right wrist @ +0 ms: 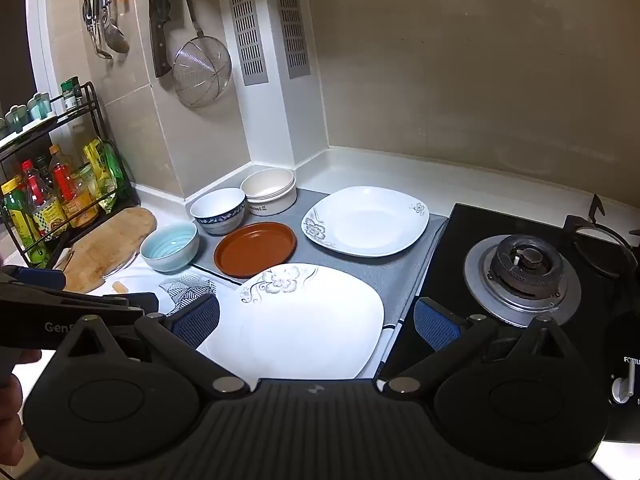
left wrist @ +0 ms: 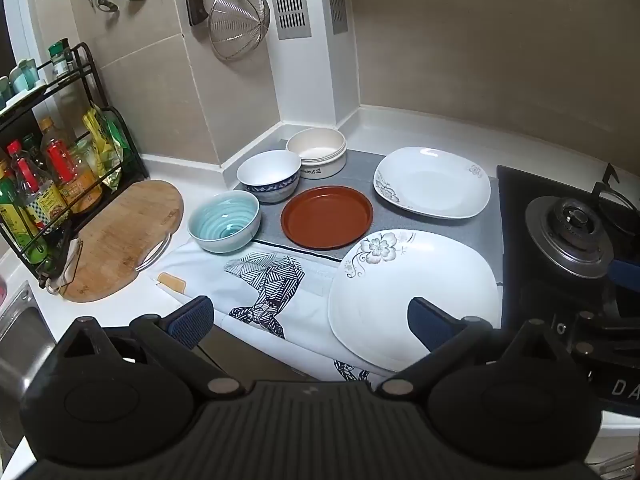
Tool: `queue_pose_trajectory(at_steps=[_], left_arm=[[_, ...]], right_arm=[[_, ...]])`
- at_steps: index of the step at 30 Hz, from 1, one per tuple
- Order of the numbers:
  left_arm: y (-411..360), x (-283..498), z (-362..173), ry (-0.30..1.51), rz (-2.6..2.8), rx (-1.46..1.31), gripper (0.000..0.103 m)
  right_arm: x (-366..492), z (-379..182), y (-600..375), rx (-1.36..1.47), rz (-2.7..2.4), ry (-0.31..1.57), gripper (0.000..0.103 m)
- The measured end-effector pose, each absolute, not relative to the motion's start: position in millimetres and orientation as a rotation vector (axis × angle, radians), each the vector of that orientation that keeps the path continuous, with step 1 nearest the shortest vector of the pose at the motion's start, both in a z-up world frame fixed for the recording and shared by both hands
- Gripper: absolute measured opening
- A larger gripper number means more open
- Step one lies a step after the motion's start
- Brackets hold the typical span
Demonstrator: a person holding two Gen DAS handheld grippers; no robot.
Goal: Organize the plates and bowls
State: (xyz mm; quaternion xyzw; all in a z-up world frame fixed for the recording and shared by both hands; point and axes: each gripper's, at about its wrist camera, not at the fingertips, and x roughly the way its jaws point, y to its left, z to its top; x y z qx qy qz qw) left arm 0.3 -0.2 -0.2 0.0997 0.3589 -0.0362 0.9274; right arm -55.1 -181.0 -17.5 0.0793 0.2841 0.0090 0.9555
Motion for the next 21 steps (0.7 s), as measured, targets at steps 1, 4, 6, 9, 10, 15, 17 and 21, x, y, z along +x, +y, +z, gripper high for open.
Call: queue_pose_trajectory(at_steps=[1,4,6,9,10,15,17,21], left_arm=[[-0.1,0.4,-0.1,0.736,-0.075,0.202,0.103],[-0.1,0.5,-0.2,0.733,-0.074,0.201,0.103],[-0.1,0.5,-0.2,0.729,-0.075,0.202,0.103],[-0.6,0.2,-0.3,0.723,-0.071,0.207,0.103],[-0.8,0.0,-0.5,0.721,-0.071,0.208,0.103],[-6.8,4.6,-3.7,0.720,-0.085,0.205,0.103],[-7.3,4.9,-3.7,0.721,-0.082,0.206,0.103],[-8.0,5.5,-3.4,0.724,-0.081,0.206,0.103]], right_arm=[[-54.9,-17.5,-180.9,0.159,0.017,0.583,0.103],[-54.6,-17.6,-181.2,0.162,0.018,0.585,0.103],[-54.4,-17.6,-181.3,0.162,0.019,0.583,0.103],[-54.3,-17.5,-181.6,0.163,0.019,0.582,0.103],[-54.1,-17.4,-181.0,0.164,0.019,0.582,0.103],[-52.9,-17.9,-181.8,0.164,0.020,0.582,0.103],[-52.8,-17.6,-181.1,0.163,0.018,0.582,0.103],[-52.5,-16.3,-180.4,0.163,0.019,0.584,0.103]])
